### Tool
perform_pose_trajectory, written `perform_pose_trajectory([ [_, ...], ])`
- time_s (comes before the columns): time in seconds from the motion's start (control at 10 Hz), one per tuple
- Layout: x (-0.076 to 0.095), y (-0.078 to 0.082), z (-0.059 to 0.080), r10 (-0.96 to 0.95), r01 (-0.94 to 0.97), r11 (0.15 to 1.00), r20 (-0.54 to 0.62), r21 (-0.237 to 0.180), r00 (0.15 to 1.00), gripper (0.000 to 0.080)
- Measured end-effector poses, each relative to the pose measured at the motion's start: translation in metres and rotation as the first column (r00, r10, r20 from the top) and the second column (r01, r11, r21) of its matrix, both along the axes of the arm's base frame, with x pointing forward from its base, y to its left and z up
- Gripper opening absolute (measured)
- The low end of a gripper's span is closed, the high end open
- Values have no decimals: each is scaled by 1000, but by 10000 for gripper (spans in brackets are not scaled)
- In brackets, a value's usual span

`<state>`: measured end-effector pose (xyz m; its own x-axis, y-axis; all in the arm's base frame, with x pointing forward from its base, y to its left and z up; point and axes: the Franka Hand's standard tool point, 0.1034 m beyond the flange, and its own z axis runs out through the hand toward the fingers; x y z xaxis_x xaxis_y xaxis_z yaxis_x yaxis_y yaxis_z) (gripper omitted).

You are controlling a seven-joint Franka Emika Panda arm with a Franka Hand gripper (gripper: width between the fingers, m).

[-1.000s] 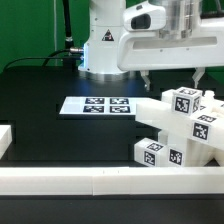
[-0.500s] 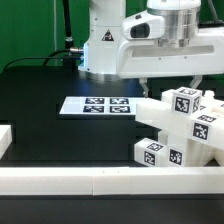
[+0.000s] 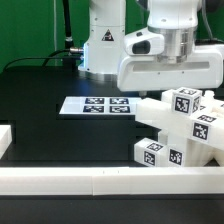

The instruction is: Assemble chair

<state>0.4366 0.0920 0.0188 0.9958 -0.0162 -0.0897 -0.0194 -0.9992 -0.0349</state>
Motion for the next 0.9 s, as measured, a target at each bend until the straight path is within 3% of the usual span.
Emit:
perform_pose_trajectory([
  [0.2, -2, -1, -9, 2, -2, 1000, -4, -7, 1000, 649],
  [0.5, 8, 1, -9, 2, -2, 1000, 9, -5, 1000, 649],
  [0.8, 6, 1, -12, 5, -5, 1000, 4, -7, 1000, 649],
  [0.9, 5, 0, -13, 4, -4, 1000, 3, -8, 1000, 541],
])
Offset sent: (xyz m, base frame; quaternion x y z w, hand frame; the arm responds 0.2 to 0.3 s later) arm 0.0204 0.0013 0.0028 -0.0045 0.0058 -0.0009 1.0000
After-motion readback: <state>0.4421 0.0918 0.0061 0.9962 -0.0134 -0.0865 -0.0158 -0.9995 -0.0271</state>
